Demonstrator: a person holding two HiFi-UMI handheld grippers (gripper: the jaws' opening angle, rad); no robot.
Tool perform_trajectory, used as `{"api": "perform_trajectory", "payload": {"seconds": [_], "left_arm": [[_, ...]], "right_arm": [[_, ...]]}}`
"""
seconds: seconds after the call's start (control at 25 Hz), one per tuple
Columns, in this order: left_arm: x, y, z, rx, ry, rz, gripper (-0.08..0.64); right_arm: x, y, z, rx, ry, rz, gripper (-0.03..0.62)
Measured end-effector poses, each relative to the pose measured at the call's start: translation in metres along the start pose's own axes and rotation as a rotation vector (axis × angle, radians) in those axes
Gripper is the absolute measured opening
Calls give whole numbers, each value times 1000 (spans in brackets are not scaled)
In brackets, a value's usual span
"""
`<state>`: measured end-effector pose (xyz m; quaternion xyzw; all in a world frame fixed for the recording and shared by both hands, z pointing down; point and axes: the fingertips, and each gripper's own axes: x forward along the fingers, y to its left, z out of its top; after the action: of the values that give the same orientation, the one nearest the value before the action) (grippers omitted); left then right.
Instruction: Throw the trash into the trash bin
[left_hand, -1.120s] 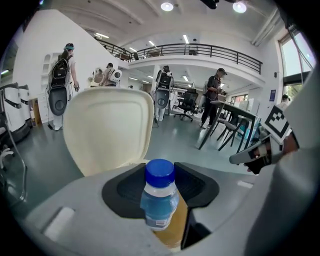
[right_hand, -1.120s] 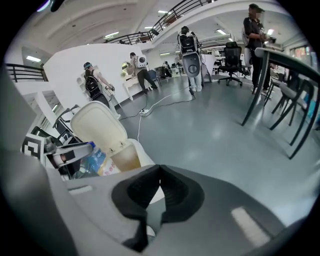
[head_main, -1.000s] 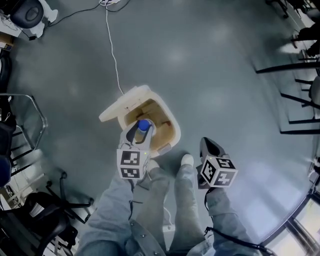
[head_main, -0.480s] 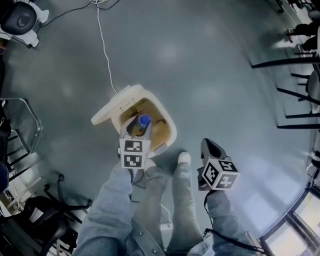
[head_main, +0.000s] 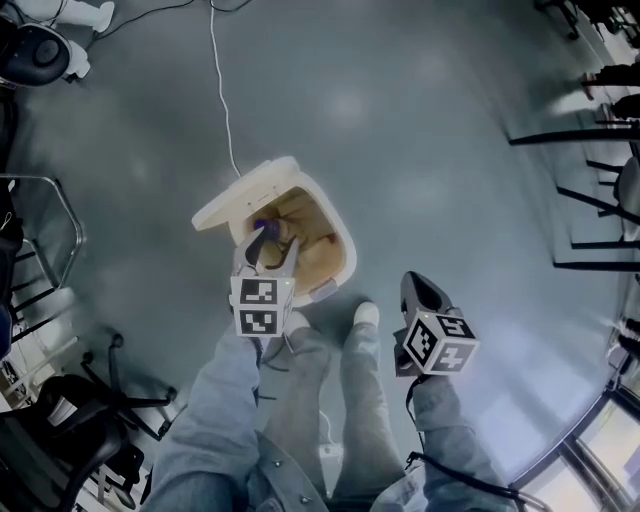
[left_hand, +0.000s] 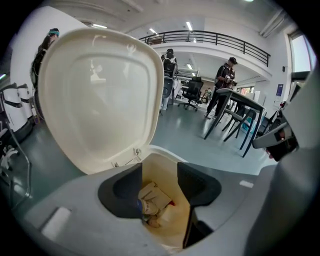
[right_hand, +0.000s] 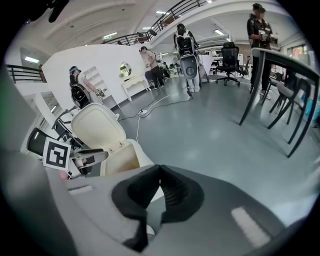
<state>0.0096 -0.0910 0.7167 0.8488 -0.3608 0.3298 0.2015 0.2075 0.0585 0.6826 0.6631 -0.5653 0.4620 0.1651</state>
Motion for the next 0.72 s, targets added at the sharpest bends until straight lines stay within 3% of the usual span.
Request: {"api": "perform_trajectory", "payload": {"seconds": [0.4,0.72], "left_arm": [[-59,-4,16,-51,-82,67,232],[-148,-22,55,-172,-123,106,217]], "right_arm": [[-11,27,21,-67,-30,80,3],[-52,65,60,-140,-64,161,3]]}}
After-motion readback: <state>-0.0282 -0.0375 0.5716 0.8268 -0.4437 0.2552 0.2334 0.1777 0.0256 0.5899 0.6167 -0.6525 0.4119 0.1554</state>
